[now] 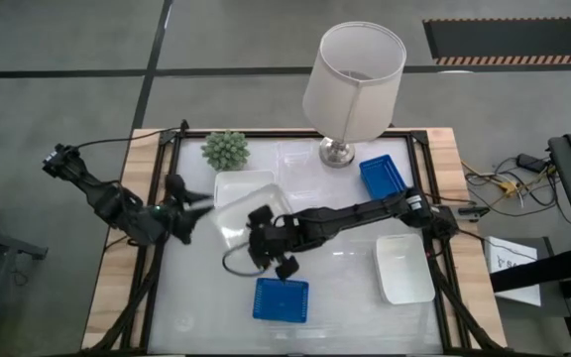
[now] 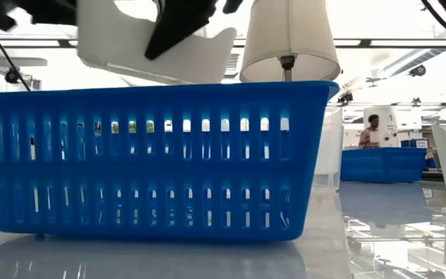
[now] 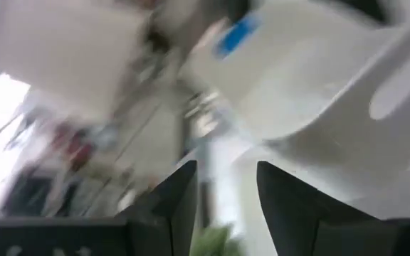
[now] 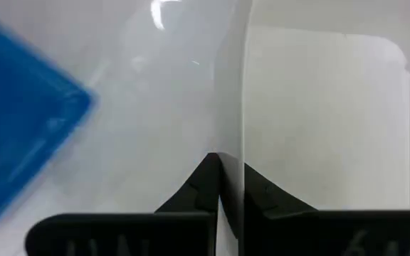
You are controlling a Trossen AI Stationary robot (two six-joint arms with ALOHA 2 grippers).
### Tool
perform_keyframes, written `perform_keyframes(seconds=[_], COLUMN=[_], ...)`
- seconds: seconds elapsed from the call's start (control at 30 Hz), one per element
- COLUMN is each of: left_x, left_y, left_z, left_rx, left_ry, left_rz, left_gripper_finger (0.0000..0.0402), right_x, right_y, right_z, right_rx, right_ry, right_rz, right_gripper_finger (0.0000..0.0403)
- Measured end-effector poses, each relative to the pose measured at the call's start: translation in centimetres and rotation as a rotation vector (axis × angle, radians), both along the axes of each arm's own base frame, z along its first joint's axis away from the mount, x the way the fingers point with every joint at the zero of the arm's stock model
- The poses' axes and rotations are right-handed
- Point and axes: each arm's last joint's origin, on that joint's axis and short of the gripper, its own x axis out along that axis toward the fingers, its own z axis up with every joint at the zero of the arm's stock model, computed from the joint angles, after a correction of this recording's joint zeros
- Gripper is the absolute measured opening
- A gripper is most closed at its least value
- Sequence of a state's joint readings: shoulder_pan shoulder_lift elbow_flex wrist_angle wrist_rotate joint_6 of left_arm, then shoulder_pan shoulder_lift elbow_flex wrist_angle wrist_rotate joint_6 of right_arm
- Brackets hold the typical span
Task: Stack baskets by color
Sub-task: Stack the bottom left white bin on top of the top white bin
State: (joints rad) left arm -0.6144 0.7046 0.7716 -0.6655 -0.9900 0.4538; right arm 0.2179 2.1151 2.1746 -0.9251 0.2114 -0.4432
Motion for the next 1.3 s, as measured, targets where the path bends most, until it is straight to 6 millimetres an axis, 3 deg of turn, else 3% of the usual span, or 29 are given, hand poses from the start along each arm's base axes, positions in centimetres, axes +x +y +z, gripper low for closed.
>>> perform_keyframes(seconds=[0.17,0.3,0.53,0.93,1.3], left_x=[-0.9,-1.4,-1.4,-1.4,-1.4], left_y=[1.2,1.6,1.6,1.6,1.6], left_z=[-0.2,-0.4,-0.2,-0.3,-0.2], left_rx=[0.057,0.107,0.037,0.044,0.035], left_ry=[-0.203,-0.316,-0.384,-0.380,-0.388], left_rz=[0.336,0.502,0.525,0.525,0.527], left_gripper_finger=[0.0130,0.0130,0.0130,0.0130,0.0130], right_x=[0.6,1.1,1.9,3.2,5.0], right_y=[-3.2,-5.9,-9.7,-11.3,-12.4], right_z=[0.0,0.2,0.6,2.0,-0.1], right_rx=[0.084,0.150,0.278,0.379,0.372], right_ry=[-0.030,-0.075,-0.152,-0.300,-0.224], right_rz=[-0.224,-0.357,-0.482,-0.441,-0.406], right_gripper_finger=[0.0008,0.0008,0.0008,0.0008,0.0009])
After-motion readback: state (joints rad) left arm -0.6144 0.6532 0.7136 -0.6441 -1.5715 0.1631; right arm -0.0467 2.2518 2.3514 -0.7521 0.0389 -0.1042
